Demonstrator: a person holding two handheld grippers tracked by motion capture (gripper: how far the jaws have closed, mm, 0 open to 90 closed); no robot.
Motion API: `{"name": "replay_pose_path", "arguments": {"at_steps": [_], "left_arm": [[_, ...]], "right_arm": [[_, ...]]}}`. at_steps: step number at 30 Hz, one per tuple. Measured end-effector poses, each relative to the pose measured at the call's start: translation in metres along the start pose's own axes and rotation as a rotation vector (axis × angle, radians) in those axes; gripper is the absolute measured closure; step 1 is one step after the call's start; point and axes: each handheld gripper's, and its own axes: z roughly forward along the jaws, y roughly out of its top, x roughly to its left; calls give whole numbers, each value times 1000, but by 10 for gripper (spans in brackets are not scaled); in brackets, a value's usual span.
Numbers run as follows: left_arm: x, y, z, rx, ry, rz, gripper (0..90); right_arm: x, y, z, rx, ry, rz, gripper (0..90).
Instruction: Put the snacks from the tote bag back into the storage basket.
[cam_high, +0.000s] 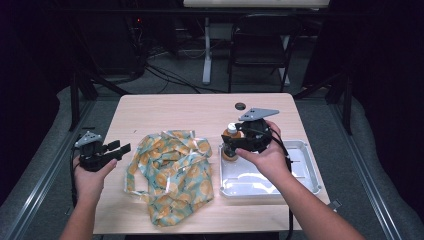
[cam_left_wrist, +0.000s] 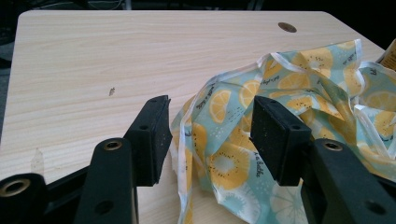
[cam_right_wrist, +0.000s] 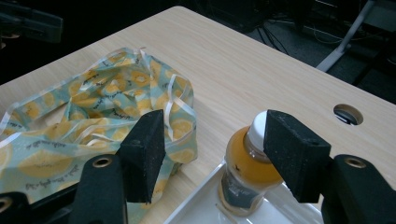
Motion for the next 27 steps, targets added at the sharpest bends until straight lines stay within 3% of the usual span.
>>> {"name": "replay_pose_path", "arguments": {"at_steps": [8,14,17,27], "left_arm": [[1,0,0,2,3,-1,477],[1,-1,0,-6,6,-4,472],[1,-1,0,-11,8,-5,472],[2,-1,-1,-11,7,-9,472]], "right_arm": [[3,-12,-11,-11,11,12,382],[8,-22,-17,-12,6,-5,382],[10,-30,-20,-19,18,14,382],[16,-52,-19,-10,13,24,382]]}}
